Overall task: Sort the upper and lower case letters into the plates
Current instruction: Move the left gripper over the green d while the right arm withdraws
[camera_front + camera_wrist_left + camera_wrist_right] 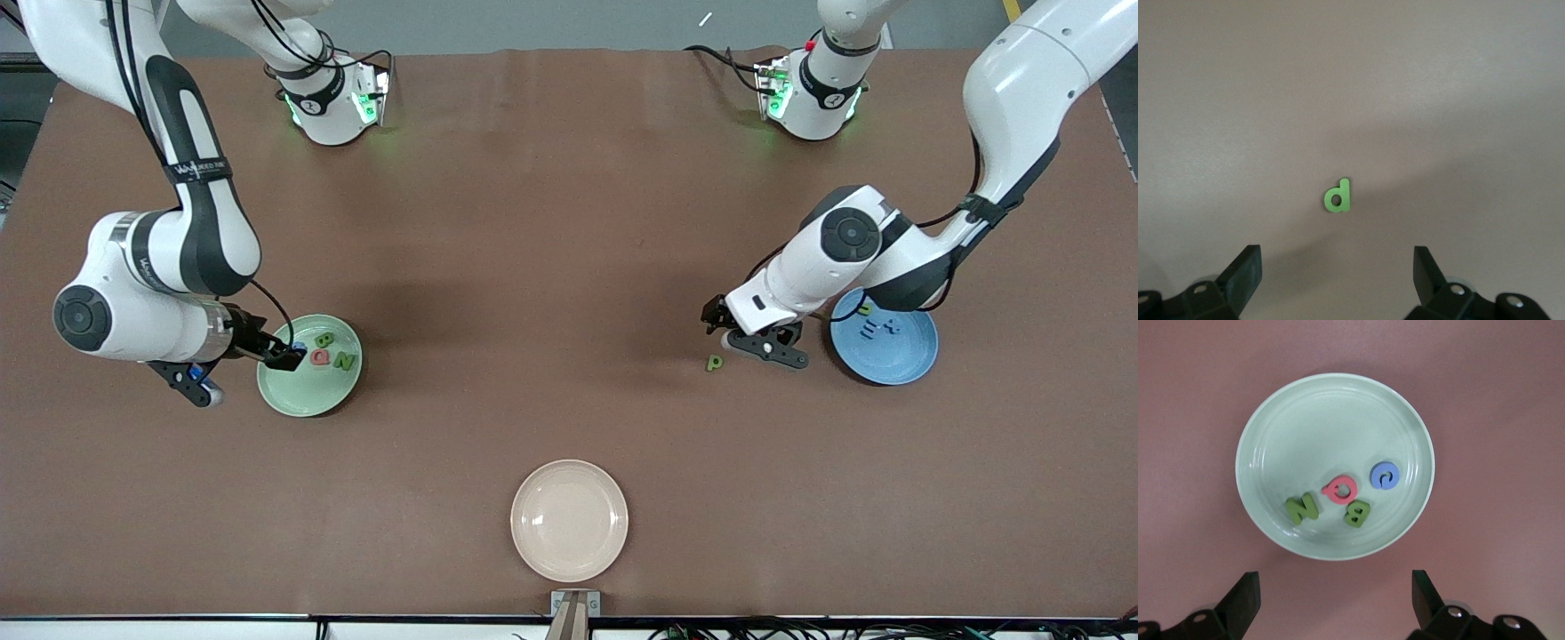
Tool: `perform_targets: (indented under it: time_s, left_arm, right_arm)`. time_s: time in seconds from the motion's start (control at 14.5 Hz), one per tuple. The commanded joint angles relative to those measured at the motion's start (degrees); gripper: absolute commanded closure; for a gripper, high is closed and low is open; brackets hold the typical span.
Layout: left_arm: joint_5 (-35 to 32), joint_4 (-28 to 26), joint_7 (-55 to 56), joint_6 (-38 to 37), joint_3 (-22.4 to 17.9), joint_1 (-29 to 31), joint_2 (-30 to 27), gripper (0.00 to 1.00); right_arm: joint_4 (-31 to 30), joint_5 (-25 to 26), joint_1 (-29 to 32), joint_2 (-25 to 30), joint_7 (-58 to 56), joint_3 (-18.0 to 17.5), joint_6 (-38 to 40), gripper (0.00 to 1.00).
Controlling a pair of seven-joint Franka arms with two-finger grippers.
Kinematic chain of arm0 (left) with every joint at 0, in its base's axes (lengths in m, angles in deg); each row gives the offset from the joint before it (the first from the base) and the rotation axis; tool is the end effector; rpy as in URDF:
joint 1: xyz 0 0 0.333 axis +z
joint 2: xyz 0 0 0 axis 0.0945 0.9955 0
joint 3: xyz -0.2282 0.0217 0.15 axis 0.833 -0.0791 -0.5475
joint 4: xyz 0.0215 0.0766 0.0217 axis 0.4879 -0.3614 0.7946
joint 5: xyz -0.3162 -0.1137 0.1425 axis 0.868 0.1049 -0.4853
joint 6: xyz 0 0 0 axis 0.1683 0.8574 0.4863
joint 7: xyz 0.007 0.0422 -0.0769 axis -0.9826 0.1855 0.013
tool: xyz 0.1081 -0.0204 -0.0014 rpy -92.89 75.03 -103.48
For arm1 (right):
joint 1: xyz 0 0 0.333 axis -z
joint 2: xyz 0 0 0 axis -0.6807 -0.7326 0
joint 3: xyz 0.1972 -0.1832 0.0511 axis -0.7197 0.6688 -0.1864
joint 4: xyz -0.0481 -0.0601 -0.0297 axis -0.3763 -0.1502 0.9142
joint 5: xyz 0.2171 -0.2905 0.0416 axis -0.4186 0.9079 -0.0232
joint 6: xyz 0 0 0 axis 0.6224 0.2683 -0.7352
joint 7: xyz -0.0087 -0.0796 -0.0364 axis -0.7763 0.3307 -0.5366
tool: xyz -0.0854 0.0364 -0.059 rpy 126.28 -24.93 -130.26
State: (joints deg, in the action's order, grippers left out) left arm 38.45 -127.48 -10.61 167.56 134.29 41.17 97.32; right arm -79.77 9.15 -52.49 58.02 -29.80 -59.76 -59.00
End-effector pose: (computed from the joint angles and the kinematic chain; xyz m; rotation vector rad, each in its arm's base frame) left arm 0.5138 -0.2344 0.2498 2.9826 -0.4254 0.0925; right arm 0.5696 0.0245 0.2943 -2.9627 0.8776 0.4405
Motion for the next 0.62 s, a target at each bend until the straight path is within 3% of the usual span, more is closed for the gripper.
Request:
perform_targets:
  time_s: [0.0,0.21,0.55]
  left_arm:
    - [0.0,2.2,2.1,-0.3,-3.8,-3.5,-0.4,0.0]
    - [0.0,3.5,4.2,-0.2,-7.3,-7.6,-0.2,0.0]
    - [-1.0,2.9,8.0,1.5,-10.8,-11.3,-0.1,0.03]
  right_arm:
    - [5.3,0.7,4.0,0.8,-12.1,-0.7,8.0,0.0]
    - [9.6,0.9,6.7,0.6,-26.5,-0.7,13.0,0.0]
    - [10.0,3.2,7.4,0.8,-29.0,-0.7,13.1,0.0]
